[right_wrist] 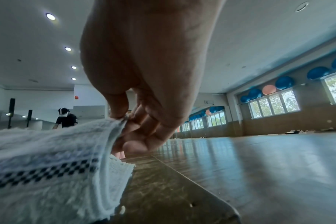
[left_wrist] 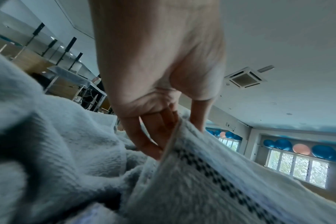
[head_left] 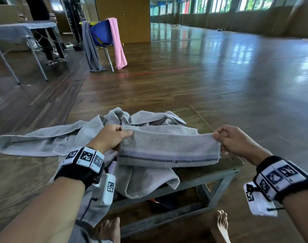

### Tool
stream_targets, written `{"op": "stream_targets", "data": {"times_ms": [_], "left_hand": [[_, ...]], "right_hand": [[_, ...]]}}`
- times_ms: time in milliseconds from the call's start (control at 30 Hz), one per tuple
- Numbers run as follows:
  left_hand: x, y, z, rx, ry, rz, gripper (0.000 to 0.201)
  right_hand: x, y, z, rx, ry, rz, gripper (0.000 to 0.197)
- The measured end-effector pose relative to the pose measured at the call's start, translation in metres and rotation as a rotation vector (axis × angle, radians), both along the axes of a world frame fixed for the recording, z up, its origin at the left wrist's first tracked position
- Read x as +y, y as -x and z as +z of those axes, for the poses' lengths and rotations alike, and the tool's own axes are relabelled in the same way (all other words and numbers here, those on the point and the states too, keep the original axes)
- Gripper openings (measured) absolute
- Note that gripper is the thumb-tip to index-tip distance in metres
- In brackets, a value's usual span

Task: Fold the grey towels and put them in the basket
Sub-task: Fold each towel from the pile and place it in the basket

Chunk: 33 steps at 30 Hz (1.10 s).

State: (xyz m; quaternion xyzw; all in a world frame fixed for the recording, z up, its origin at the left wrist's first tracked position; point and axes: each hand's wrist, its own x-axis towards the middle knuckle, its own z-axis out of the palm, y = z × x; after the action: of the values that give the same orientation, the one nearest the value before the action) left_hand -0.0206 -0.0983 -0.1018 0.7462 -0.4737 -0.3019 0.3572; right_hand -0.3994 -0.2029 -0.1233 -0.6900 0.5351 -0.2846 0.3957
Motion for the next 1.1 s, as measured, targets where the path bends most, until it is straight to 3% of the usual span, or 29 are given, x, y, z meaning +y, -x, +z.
{"op": "stream_targets", "data": {"times_ms": [67, 200, 400, 533, 800, 933, 1100], "left_hand": [[-0.014, 0.002, -0.002, -0.087, 0.071, 0.077, 0.041], [-0.039, -0.002, -0.014, -0.209, 0.134, 0.162, 0.039], [-0.057, -0.009, -0.027, -0.269, 0.103, 0.180, 0.025], [-0.058, -0.012, -0.031, -0.285, 0.017, 0.154, 0.034], [-0.054, -0.012, -0.019, -0.289, -0.018, 0.206, 0.038], [-0.051, -0.014, -0.014, -0.213, -0.029, 0.261, 0.055], [-0.047, -0.014, -0.022, -0.232, -0.092, 0.241, 0.037]], "right_hand": [[-0.020, -0.009, -0.005, 0.021, 0.078, -0.053, 0.011], [-0.056, -0.027, -0.019, 0.075, 0.125, -0.121, 0.011], [-0.078, -0.055, -0.037, 0.264, 0.151, -0.142, 0.018], [-0.079, -0.062, -0.046, 0.327, 0.083, -0.094, 0.012], [-0.081, -0.064, -0.052, 0.216, 0.094, -0.073, 0.012], [-0.088, -0.060, -0.049, 0.160, 0.149, -0.110, 0.012], [-0.093, -0.061, -0.056, 0.185, 0.078, 0.003, 0.013]]}}
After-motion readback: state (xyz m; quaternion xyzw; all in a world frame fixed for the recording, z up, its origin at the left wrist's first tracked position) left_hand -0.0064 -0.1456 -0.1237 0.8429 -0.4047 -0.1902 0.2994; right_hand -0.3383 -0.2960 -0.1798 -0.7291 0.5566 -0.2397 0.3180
